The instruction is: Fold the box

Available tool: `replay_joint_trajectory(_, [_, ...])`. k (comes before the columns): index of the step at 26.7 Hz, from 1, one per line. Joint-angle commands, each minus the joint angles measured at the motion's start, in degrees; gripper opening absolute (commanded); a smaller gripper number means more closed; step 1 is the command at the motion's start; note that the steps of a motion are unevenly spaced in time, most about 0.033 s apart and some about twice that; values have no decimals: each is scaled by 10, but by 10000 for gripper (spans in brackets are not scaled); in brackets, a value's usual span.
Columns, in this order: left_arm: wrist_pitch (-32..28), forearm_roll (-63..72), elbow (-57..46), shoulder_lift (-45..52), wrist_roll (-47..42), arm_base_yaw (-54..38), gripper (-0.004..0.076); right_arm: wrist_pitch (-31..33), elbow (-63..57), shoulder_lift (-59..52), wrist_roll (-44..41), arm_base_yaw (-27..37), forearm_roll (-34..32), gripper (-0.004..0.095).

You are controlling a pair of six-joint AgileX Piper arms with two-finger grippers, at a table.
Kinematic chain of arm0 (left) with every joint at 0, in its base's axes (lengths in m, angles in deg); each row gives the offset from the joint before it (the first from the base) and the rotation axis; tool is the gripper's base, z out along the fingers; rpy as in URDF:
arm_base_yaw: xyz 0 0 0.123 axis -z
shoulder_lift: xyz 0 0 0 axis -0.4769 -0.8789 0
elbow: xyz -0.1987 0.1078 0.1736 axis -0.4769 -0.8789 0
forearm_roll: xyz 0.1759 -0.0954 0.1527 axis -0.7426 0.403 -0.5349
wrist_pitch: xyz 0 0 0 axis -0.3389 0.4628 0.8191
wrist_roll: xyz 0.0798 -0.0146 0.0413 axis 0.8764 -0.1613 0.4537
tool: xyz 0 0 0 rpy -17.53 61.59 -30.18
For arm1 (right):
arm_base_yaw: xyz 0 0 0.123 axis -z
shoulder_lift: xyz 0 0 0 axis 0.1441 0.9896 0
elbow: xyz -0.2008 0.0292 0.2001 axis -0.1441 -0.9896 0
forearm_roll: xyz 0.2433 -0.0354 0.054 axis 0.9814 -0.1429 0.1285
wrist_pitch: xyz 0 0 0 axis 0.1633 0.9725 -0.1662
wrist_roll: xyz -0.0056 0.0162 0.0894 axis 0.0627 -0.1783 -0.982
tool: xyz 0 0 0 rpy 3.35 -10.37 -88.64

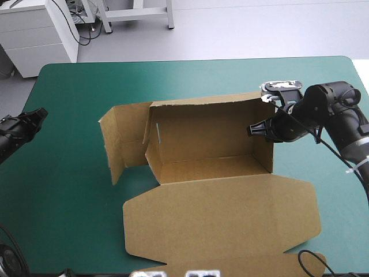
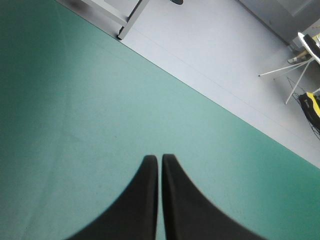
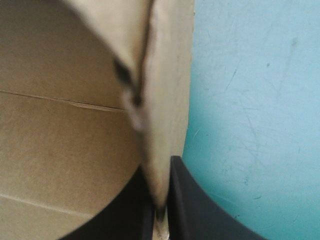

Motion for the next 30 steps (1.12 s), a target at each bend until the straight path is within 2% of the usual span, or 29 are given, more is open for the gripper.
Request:
replay_joint_trajectory(1, [14, 38, 16, 14, 2, -2, 9, -3, -3, -15, -2, 2, 4, -11])
replay_joint_trajectory(5, [14, 38, 16, 14, 2, -2, 9, -12, -4, 14, 6, 2, 4, -12])
replay_joint_trajectory(11, [16, 38, 16, 14, -3, -2, 9, -63, -4, 82, 6, 2, 7, -12])
replay_joint_trajectory(17, [20, 43, 16, 14, 3, -2, 9, -157, -2, 138, 6, 2, 7, -14])
replay_joint_trajectory(24, [22, 46, 16, 14, 3, -2, 9, -166, 10, 166, 9, 2, 14, 4])
replay_joint_trajectory(26, [22, 46, 16, 14, 3, -2, 9, -171, 14, 169, 19, 2, 31, 71])
replay_joint_trajectory(30, [25, 47, 16, 14, 3, -2, 9, -175, 30, 172, 52, 2, 65, 305])
